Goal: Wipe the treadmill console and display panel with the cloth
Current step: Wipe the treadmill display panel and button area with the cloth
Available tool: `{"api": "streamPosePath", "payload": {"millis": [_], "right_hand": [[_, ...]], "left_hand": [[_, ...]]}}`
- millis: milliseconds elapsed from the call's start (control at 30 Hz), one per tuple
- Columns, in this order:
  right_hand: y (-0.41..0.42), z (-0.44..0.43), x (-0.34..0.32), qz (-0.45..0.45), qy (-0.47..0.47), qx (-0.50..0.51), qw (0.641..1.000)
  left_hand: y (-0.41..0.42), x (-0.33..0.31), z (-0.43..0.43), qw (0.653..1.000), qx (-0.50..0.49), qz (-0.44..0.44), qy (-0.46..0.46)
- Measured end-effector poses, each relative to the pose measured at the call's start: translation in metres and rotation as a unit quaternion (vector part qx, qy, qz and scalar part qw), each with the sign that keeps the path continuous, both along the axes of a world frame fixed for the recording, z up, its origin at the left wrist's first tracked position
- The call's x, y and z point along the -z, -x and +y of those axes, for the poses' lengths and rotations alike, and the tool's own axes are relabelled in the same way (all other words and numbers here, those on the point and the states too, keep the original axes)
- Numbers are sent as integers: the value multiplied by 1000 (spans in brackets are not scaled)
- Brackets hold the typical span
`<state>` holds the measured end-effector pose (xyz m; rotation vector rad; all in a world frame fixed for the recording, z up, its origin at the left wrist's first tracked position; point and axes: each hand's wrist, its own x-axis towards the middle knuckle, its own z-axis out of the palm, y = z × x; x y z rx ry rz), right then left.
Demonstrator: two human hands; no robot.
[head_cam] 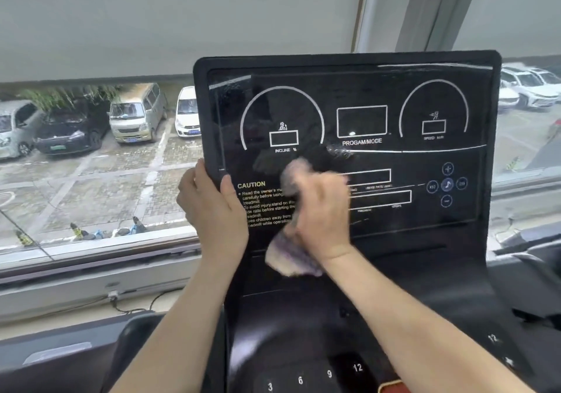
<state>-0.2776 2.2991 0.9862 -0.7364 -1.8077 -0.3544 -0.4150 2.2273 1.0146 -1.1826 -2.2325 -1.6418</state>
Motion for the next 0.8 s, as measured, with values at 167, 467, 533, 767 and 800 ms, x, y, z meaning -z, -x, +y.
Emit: {"api": "streamPosePath", "payload": {"millis": [167, 467, 533, 767, 800], "right_hand": [[-67, 32, -19, -47, 45, 20, 998], [-134, 66, -14, -84, -13, 34, 996], [-143, 86, -35, 90, 66, 121, 986], [-147, 64, 5, -199, -62, -75, 975], [-161, 80, -8, -182, -45, -44, 981]], "left_hand": [[-41, 6, -26, 983, 38, 179, -12], [-137, 49, -8, 947, 247, 149, 141], [-149, 42, -2, 952, 241, 144, 121], [-183, 27, 13, 951, 248, 131, 129], [-186, 30, 13, 945, 255, 150, 142]]}}
